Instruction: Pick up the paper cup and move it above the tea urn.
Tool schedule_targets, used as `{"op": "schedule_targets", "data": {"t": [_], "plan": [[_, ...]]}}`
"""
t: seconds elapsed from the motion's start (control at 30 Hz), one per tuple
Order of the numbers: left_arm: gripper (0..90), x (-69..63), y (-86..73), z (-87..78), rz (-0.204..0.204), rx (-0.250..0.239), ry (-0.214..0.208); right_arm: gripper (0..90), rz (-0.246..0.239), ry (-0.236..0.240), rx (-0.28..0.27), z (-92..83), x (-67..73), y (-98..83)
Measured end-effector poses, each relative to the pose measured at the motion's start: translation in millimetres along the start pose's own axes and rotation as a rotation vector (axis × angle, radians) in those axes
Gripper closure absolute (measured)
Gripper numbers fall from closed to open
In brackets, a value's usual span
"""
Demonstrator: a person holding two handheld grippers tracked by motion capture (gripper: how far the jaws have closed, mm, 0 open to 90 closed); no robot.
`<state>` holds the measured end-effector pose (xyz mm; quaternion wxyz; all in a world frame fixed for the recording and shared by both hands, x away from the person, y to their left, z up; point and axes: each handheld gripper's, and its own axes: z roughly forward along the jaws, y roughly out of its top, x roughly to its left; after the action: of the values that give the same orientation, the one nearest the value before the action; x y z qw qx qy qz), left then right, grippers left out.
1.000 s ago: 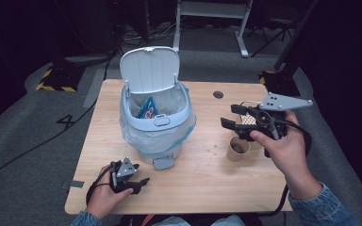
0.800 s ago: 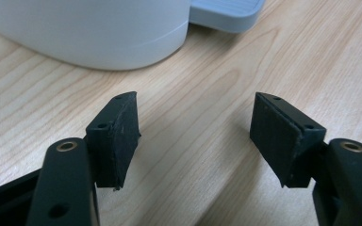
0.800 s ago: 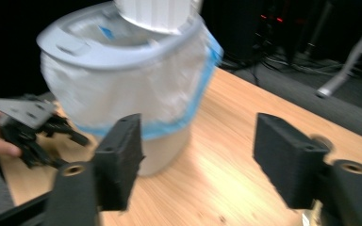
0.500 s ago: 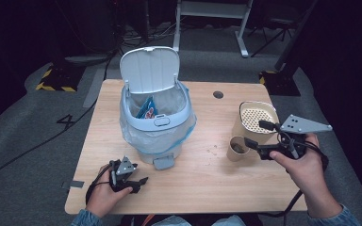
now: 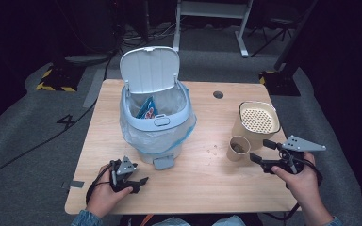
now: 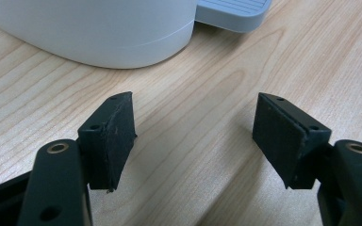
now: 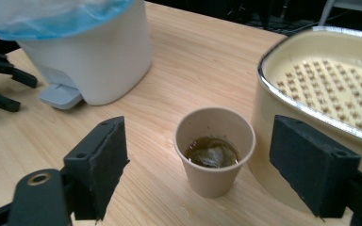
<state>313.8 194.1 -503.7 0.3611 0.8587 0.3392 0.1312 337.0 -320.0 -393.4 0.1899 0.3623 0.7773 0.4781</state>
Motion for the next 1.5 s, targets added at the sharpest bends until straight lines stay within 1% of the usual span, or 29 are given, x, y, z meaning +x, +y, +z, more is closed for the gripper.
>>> {"op": "schedule_targets", "data": {"t": [0.03, 0.07, 0.1, 0.23, 0.37, 0.4, 0.43, 0.53, 0.67, 0.87, 1.0, 1.1, 1.23, 1.27, 1.4, 1.5], "plan": [[30.6, 0.0, 0.0, 0.0, 0.000, 0.000, 0.000, 19.4, 0.004, -0.010, 0.001, 2.4, -1.4, -4.8], [30.6, 0.0, -0.1, 0.0, -0.001, 0.000, 0.000, 18.9, 0.016, -0.026, 0.007, 8.1, -3.7, -13.6], [30.5, 0.0, -0.1, 0.0, -0.001, 0.000, 0.000, 18.9, 0.016, -0.026, 0.007, 8.1, -3.7, -13.6], [30.5, 0.0, -0.1, 0.0, -0.001, 0.000, -0.001, 18.8, 0.029, -0.041, 0.024, 18.9, -7.8, -29.0], [30.5, 0.2, 0.0, -0.1, -0.001, 0.000, -0.001, 17.6, 0.031, -0.053, 0.048, 34.3, -10.7, -43.3], [30.4, 0.2, -0.1, 0.0, -0.001, 0.000, -0.001, 17.1, 0.026, -0.058, 0.055, 42.9, -12.0, -47.8], [30.5, 0.2, -0.1, 0.0, -0.001, 0.000, -0.001, 17.1, 0.026, -0.058, 0.055, 42.9, -12.0, -47.8], [30.5, 0.2, -0.1, 0.0, -0.001, 0.000, -0.002, 17.1, 0.028, -0.064, 0.062, 55.3, -13.6, -51.9], [30.4, 0.2, -0.1, 0.0, -0.002, -0.001, -0.002, 17.1, 0.006, -0.079, 0.067, 69.1, -12.9, -53.1], [30.4, 0.2, 0.0, 0.0, -0.002, 0.000, -0.002, 18.7, 0.021, -0.087, 0.061, 84.9, -9.6, -53.5], [30.4, 0.3, 0.0, 0.0, -0.002, -0.001, -0.001, 20.5, 0.006, -0.096, 0.073, 94.2, -7.1, -54.5], [30.4, 0.2, 0.0, 0.0, -0.002, 0.000, -0.002, 21.0, 0.006, -0.101, 0.077, 99.8, -7.3, -54.7], [30.4, 0.2, 0.0, 0.0, -0.002, -0.001, -0.002, 22.0, 0.022, -0.097, 0.086, 106.4, -7.3, -55.5], [30.4, 0.2, 0.0, 0.0, -0.002, -0.001, -0.002, 23.8, 0.020, -0.101, 0.086, 108.9, -7.0, -56.0], [30.4, 0.2, 0.0, 0.0, -0.002, 0.000, -0.002, 28.4, 0.022, -0.108, 0.066, 109.3, -7.7, -56.6], [30.4, 0.3, 0.0, 0.0, -0.001, 0.000, -0.002, 29.3, 0.018, -0.105, 0.068, 107.9, -7.8, -56.6]]}}
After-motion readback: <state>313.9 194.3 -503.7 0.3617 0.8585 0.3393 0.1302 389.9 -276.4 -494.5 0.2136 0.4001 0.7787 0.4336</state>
